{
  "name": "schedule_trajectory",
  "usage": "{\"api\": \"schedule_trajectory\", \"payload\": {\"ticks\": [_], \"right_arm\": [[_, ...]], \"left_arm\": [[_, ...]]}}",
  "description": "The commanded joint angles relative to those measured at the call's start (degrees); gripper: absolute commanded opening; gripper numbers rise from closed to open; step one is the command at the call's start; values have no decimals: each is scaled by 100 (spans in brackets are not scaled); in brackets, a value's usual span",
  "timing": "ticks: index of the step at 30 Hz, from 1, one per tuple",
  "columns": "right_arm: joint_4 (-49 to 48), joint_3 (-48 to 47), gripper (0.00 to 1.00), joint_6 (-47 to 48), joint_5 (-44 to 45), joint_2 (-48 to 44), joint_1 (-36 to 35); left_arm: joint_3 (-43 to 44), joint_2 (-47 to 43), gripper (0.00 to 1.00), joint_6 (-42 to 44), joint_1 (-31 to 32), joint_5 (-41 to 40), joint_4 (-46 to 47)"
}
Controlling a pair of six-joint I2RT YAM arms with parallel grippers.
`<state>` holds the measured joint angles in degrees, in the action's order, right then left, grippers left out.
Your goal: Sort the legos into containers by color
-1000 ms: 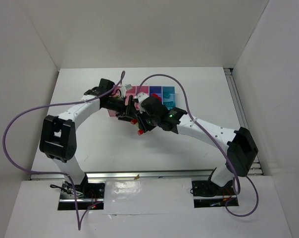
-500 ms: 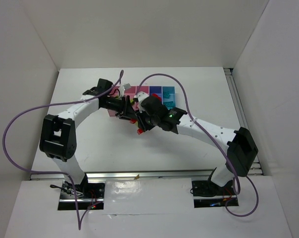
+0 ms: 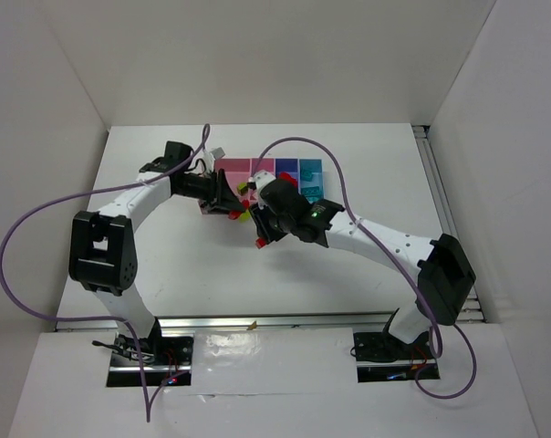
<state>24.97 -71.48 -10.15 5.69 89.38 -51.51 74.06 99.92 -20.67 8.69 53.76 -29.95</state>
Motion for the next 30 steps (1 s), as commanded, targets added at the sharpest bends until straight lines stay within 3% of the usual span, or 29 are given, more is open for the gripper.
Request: {"api": "schedule_trajectory", "payload": {"ticks": [1, 6, 13, 18, 22, 23, 26, 30], "right_arm": [[17, 90, 18, -39, 169, -245, -44], [17, 91, 18, -92, 274, -132, -44], [394, -59, 18, -215, 257, 667, 211], [88, 64, 23, -320, -15, 1045, 395], [-45, 117, 37, -321, -68, 1160, 448], [-45, 117, 53, -321, -121, 1160, 448], [17, 64, 69, -268, -121, 1160, 448], [219, -408, 73, -268, -16, 1029, 510]], "left_arm": [[371, -87, 0, -78, -25, -163, 51], [522, -34, 0, -78, -25, -418, -54], [776, -262, 0, -192, -192, -1638, -344], [952, -394, 0, -131, -359, -1492, -459], [952, -394, 0, -131, -473, -1052, -520], [1004, -394, 0, -131, -473, -964, -520], [1058, -394, 0, -131, -473, -903, -520], [1110, -394, 0, -131, -526, -849, -520]]}}
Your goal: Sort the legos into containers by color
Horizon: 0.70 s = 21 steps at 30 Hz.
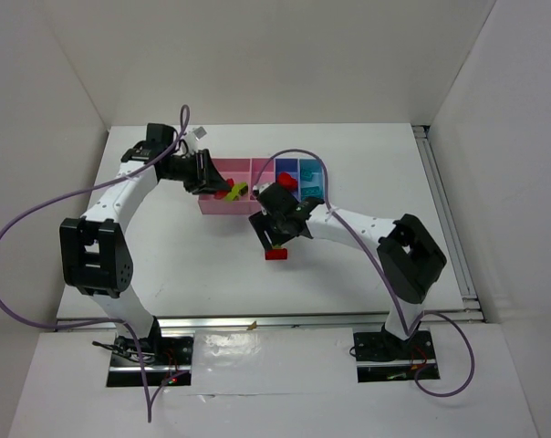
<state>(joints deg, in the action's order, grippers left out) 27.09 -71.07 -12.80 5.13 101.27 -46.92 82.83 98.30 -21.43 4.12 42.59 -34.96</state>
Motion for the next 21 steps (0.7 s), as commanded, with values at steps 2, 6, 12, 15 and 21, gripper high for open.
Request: {"api": "schedule_trajectory", "payload": {"ticks": [2, 6, 12, 15, 21], "right_arm": [[95, -714, 72, -3, -72, -336, 226], [-387, -1023, 66, -284, -1613, -949, 832], [-1698, -996, 72, -1154, -4715, -961, 2010], [-2321, -1058, 81, -1653, -5564, -732, 2143], [-3368, -1102, 91, -2306, -6585, -425, 2143]], "left_arm": [[295, -233, 0, -54, -69, 460, -20], [348, -285, 0, -107, -183, 1362, 287], [331, -285, 0, -379, -236, 2560, 911], [181, -356, 0, -712, -236, 2886, 1507], [128, -408, 0, -994, -236, 3009, 1869]]}}
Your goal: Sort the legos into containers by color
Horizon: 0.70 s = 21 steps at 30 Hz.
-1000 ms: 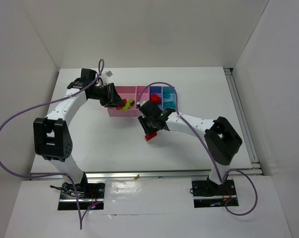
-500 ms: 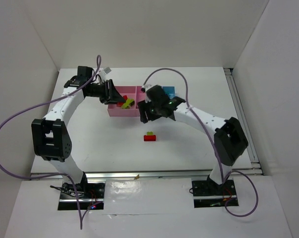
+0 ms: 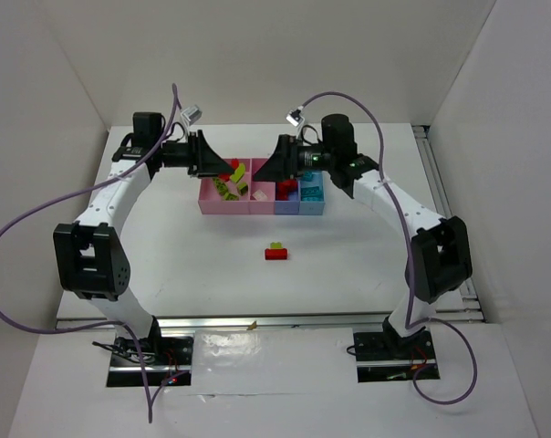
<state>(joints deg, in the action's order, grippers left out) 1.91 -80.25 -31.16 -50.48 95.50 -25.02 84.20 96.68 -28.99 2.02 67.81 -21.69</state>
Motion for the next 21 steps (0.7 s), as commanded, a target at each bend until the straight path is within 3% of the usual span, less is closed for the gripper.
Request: {"api": "schedule_trajectory", "payload": {"ticks": [1, 6, 9, 12, 21], "right_arm": [[-972, -184, 91, -644, -1078, 153, -47], [-2403, 53, 90, -1603, -1298, 363, -100], [-2791, 53, 85, -1946, -1351, 512, -100], [-2863, -17, 76, -2070, -1403, 767, -153], [-3109, -70, 75, -2263, -1351, 996, -258]], "left_arm": [[-9, -247, 0, -299, -26, 487, 543], [-124, -360, 0, -300, -26, 487, 736], [-176, -361, 0, -361, 26, 487, 789], [-176, -361, 0, -361, 26, 487, 789], [-176, -414, 0, -361, 26, 540, 842]]}}
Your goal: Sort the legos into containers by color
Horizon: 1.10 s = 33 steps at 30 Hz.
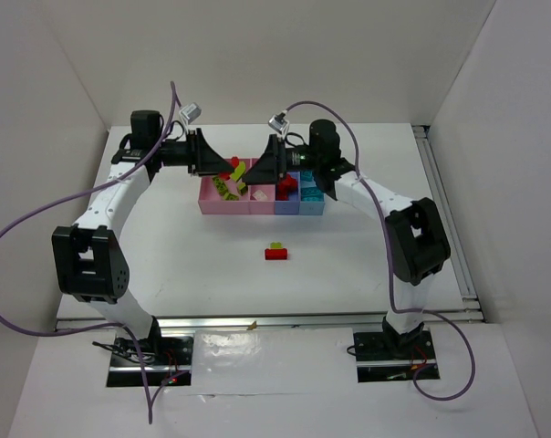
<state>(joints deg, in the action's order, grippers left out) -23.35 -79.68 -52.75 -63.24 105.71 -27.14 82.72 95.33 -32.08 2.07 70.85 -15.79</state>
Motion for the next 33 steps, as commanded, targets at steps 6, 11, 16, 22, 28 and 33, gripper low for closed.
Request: {"api": "schedule_trajectory", "payload": {"ticks": [6, 11, 16, 22, 28, 33], "right_arm": [[-583, -302, 70, -165, -74, 90, -46], [-635, -513, 66, -165, -74, 266, -99], [-811, -618, 52, -280, -74, 380, -152], [-758, -619, 49, -280, -74, 433, -152], [-706, -733, 47, -332, -74, 486, -152], [-337, -655, 25, -131, -4, 486, -152]], "left_arm": [[-89, -278, 0, -53, 22, 236, 252], [-142, -331, 0, -1, 22, 236, 252], [-195, -331, 0, 52, 22, 289, 252], [-300, -383, 0, 104, 22, 289, 252], [-353, -331, 0, 219, 22, 289, 111], [-353, -331, 0, 219, 22, 236, 59]]}}
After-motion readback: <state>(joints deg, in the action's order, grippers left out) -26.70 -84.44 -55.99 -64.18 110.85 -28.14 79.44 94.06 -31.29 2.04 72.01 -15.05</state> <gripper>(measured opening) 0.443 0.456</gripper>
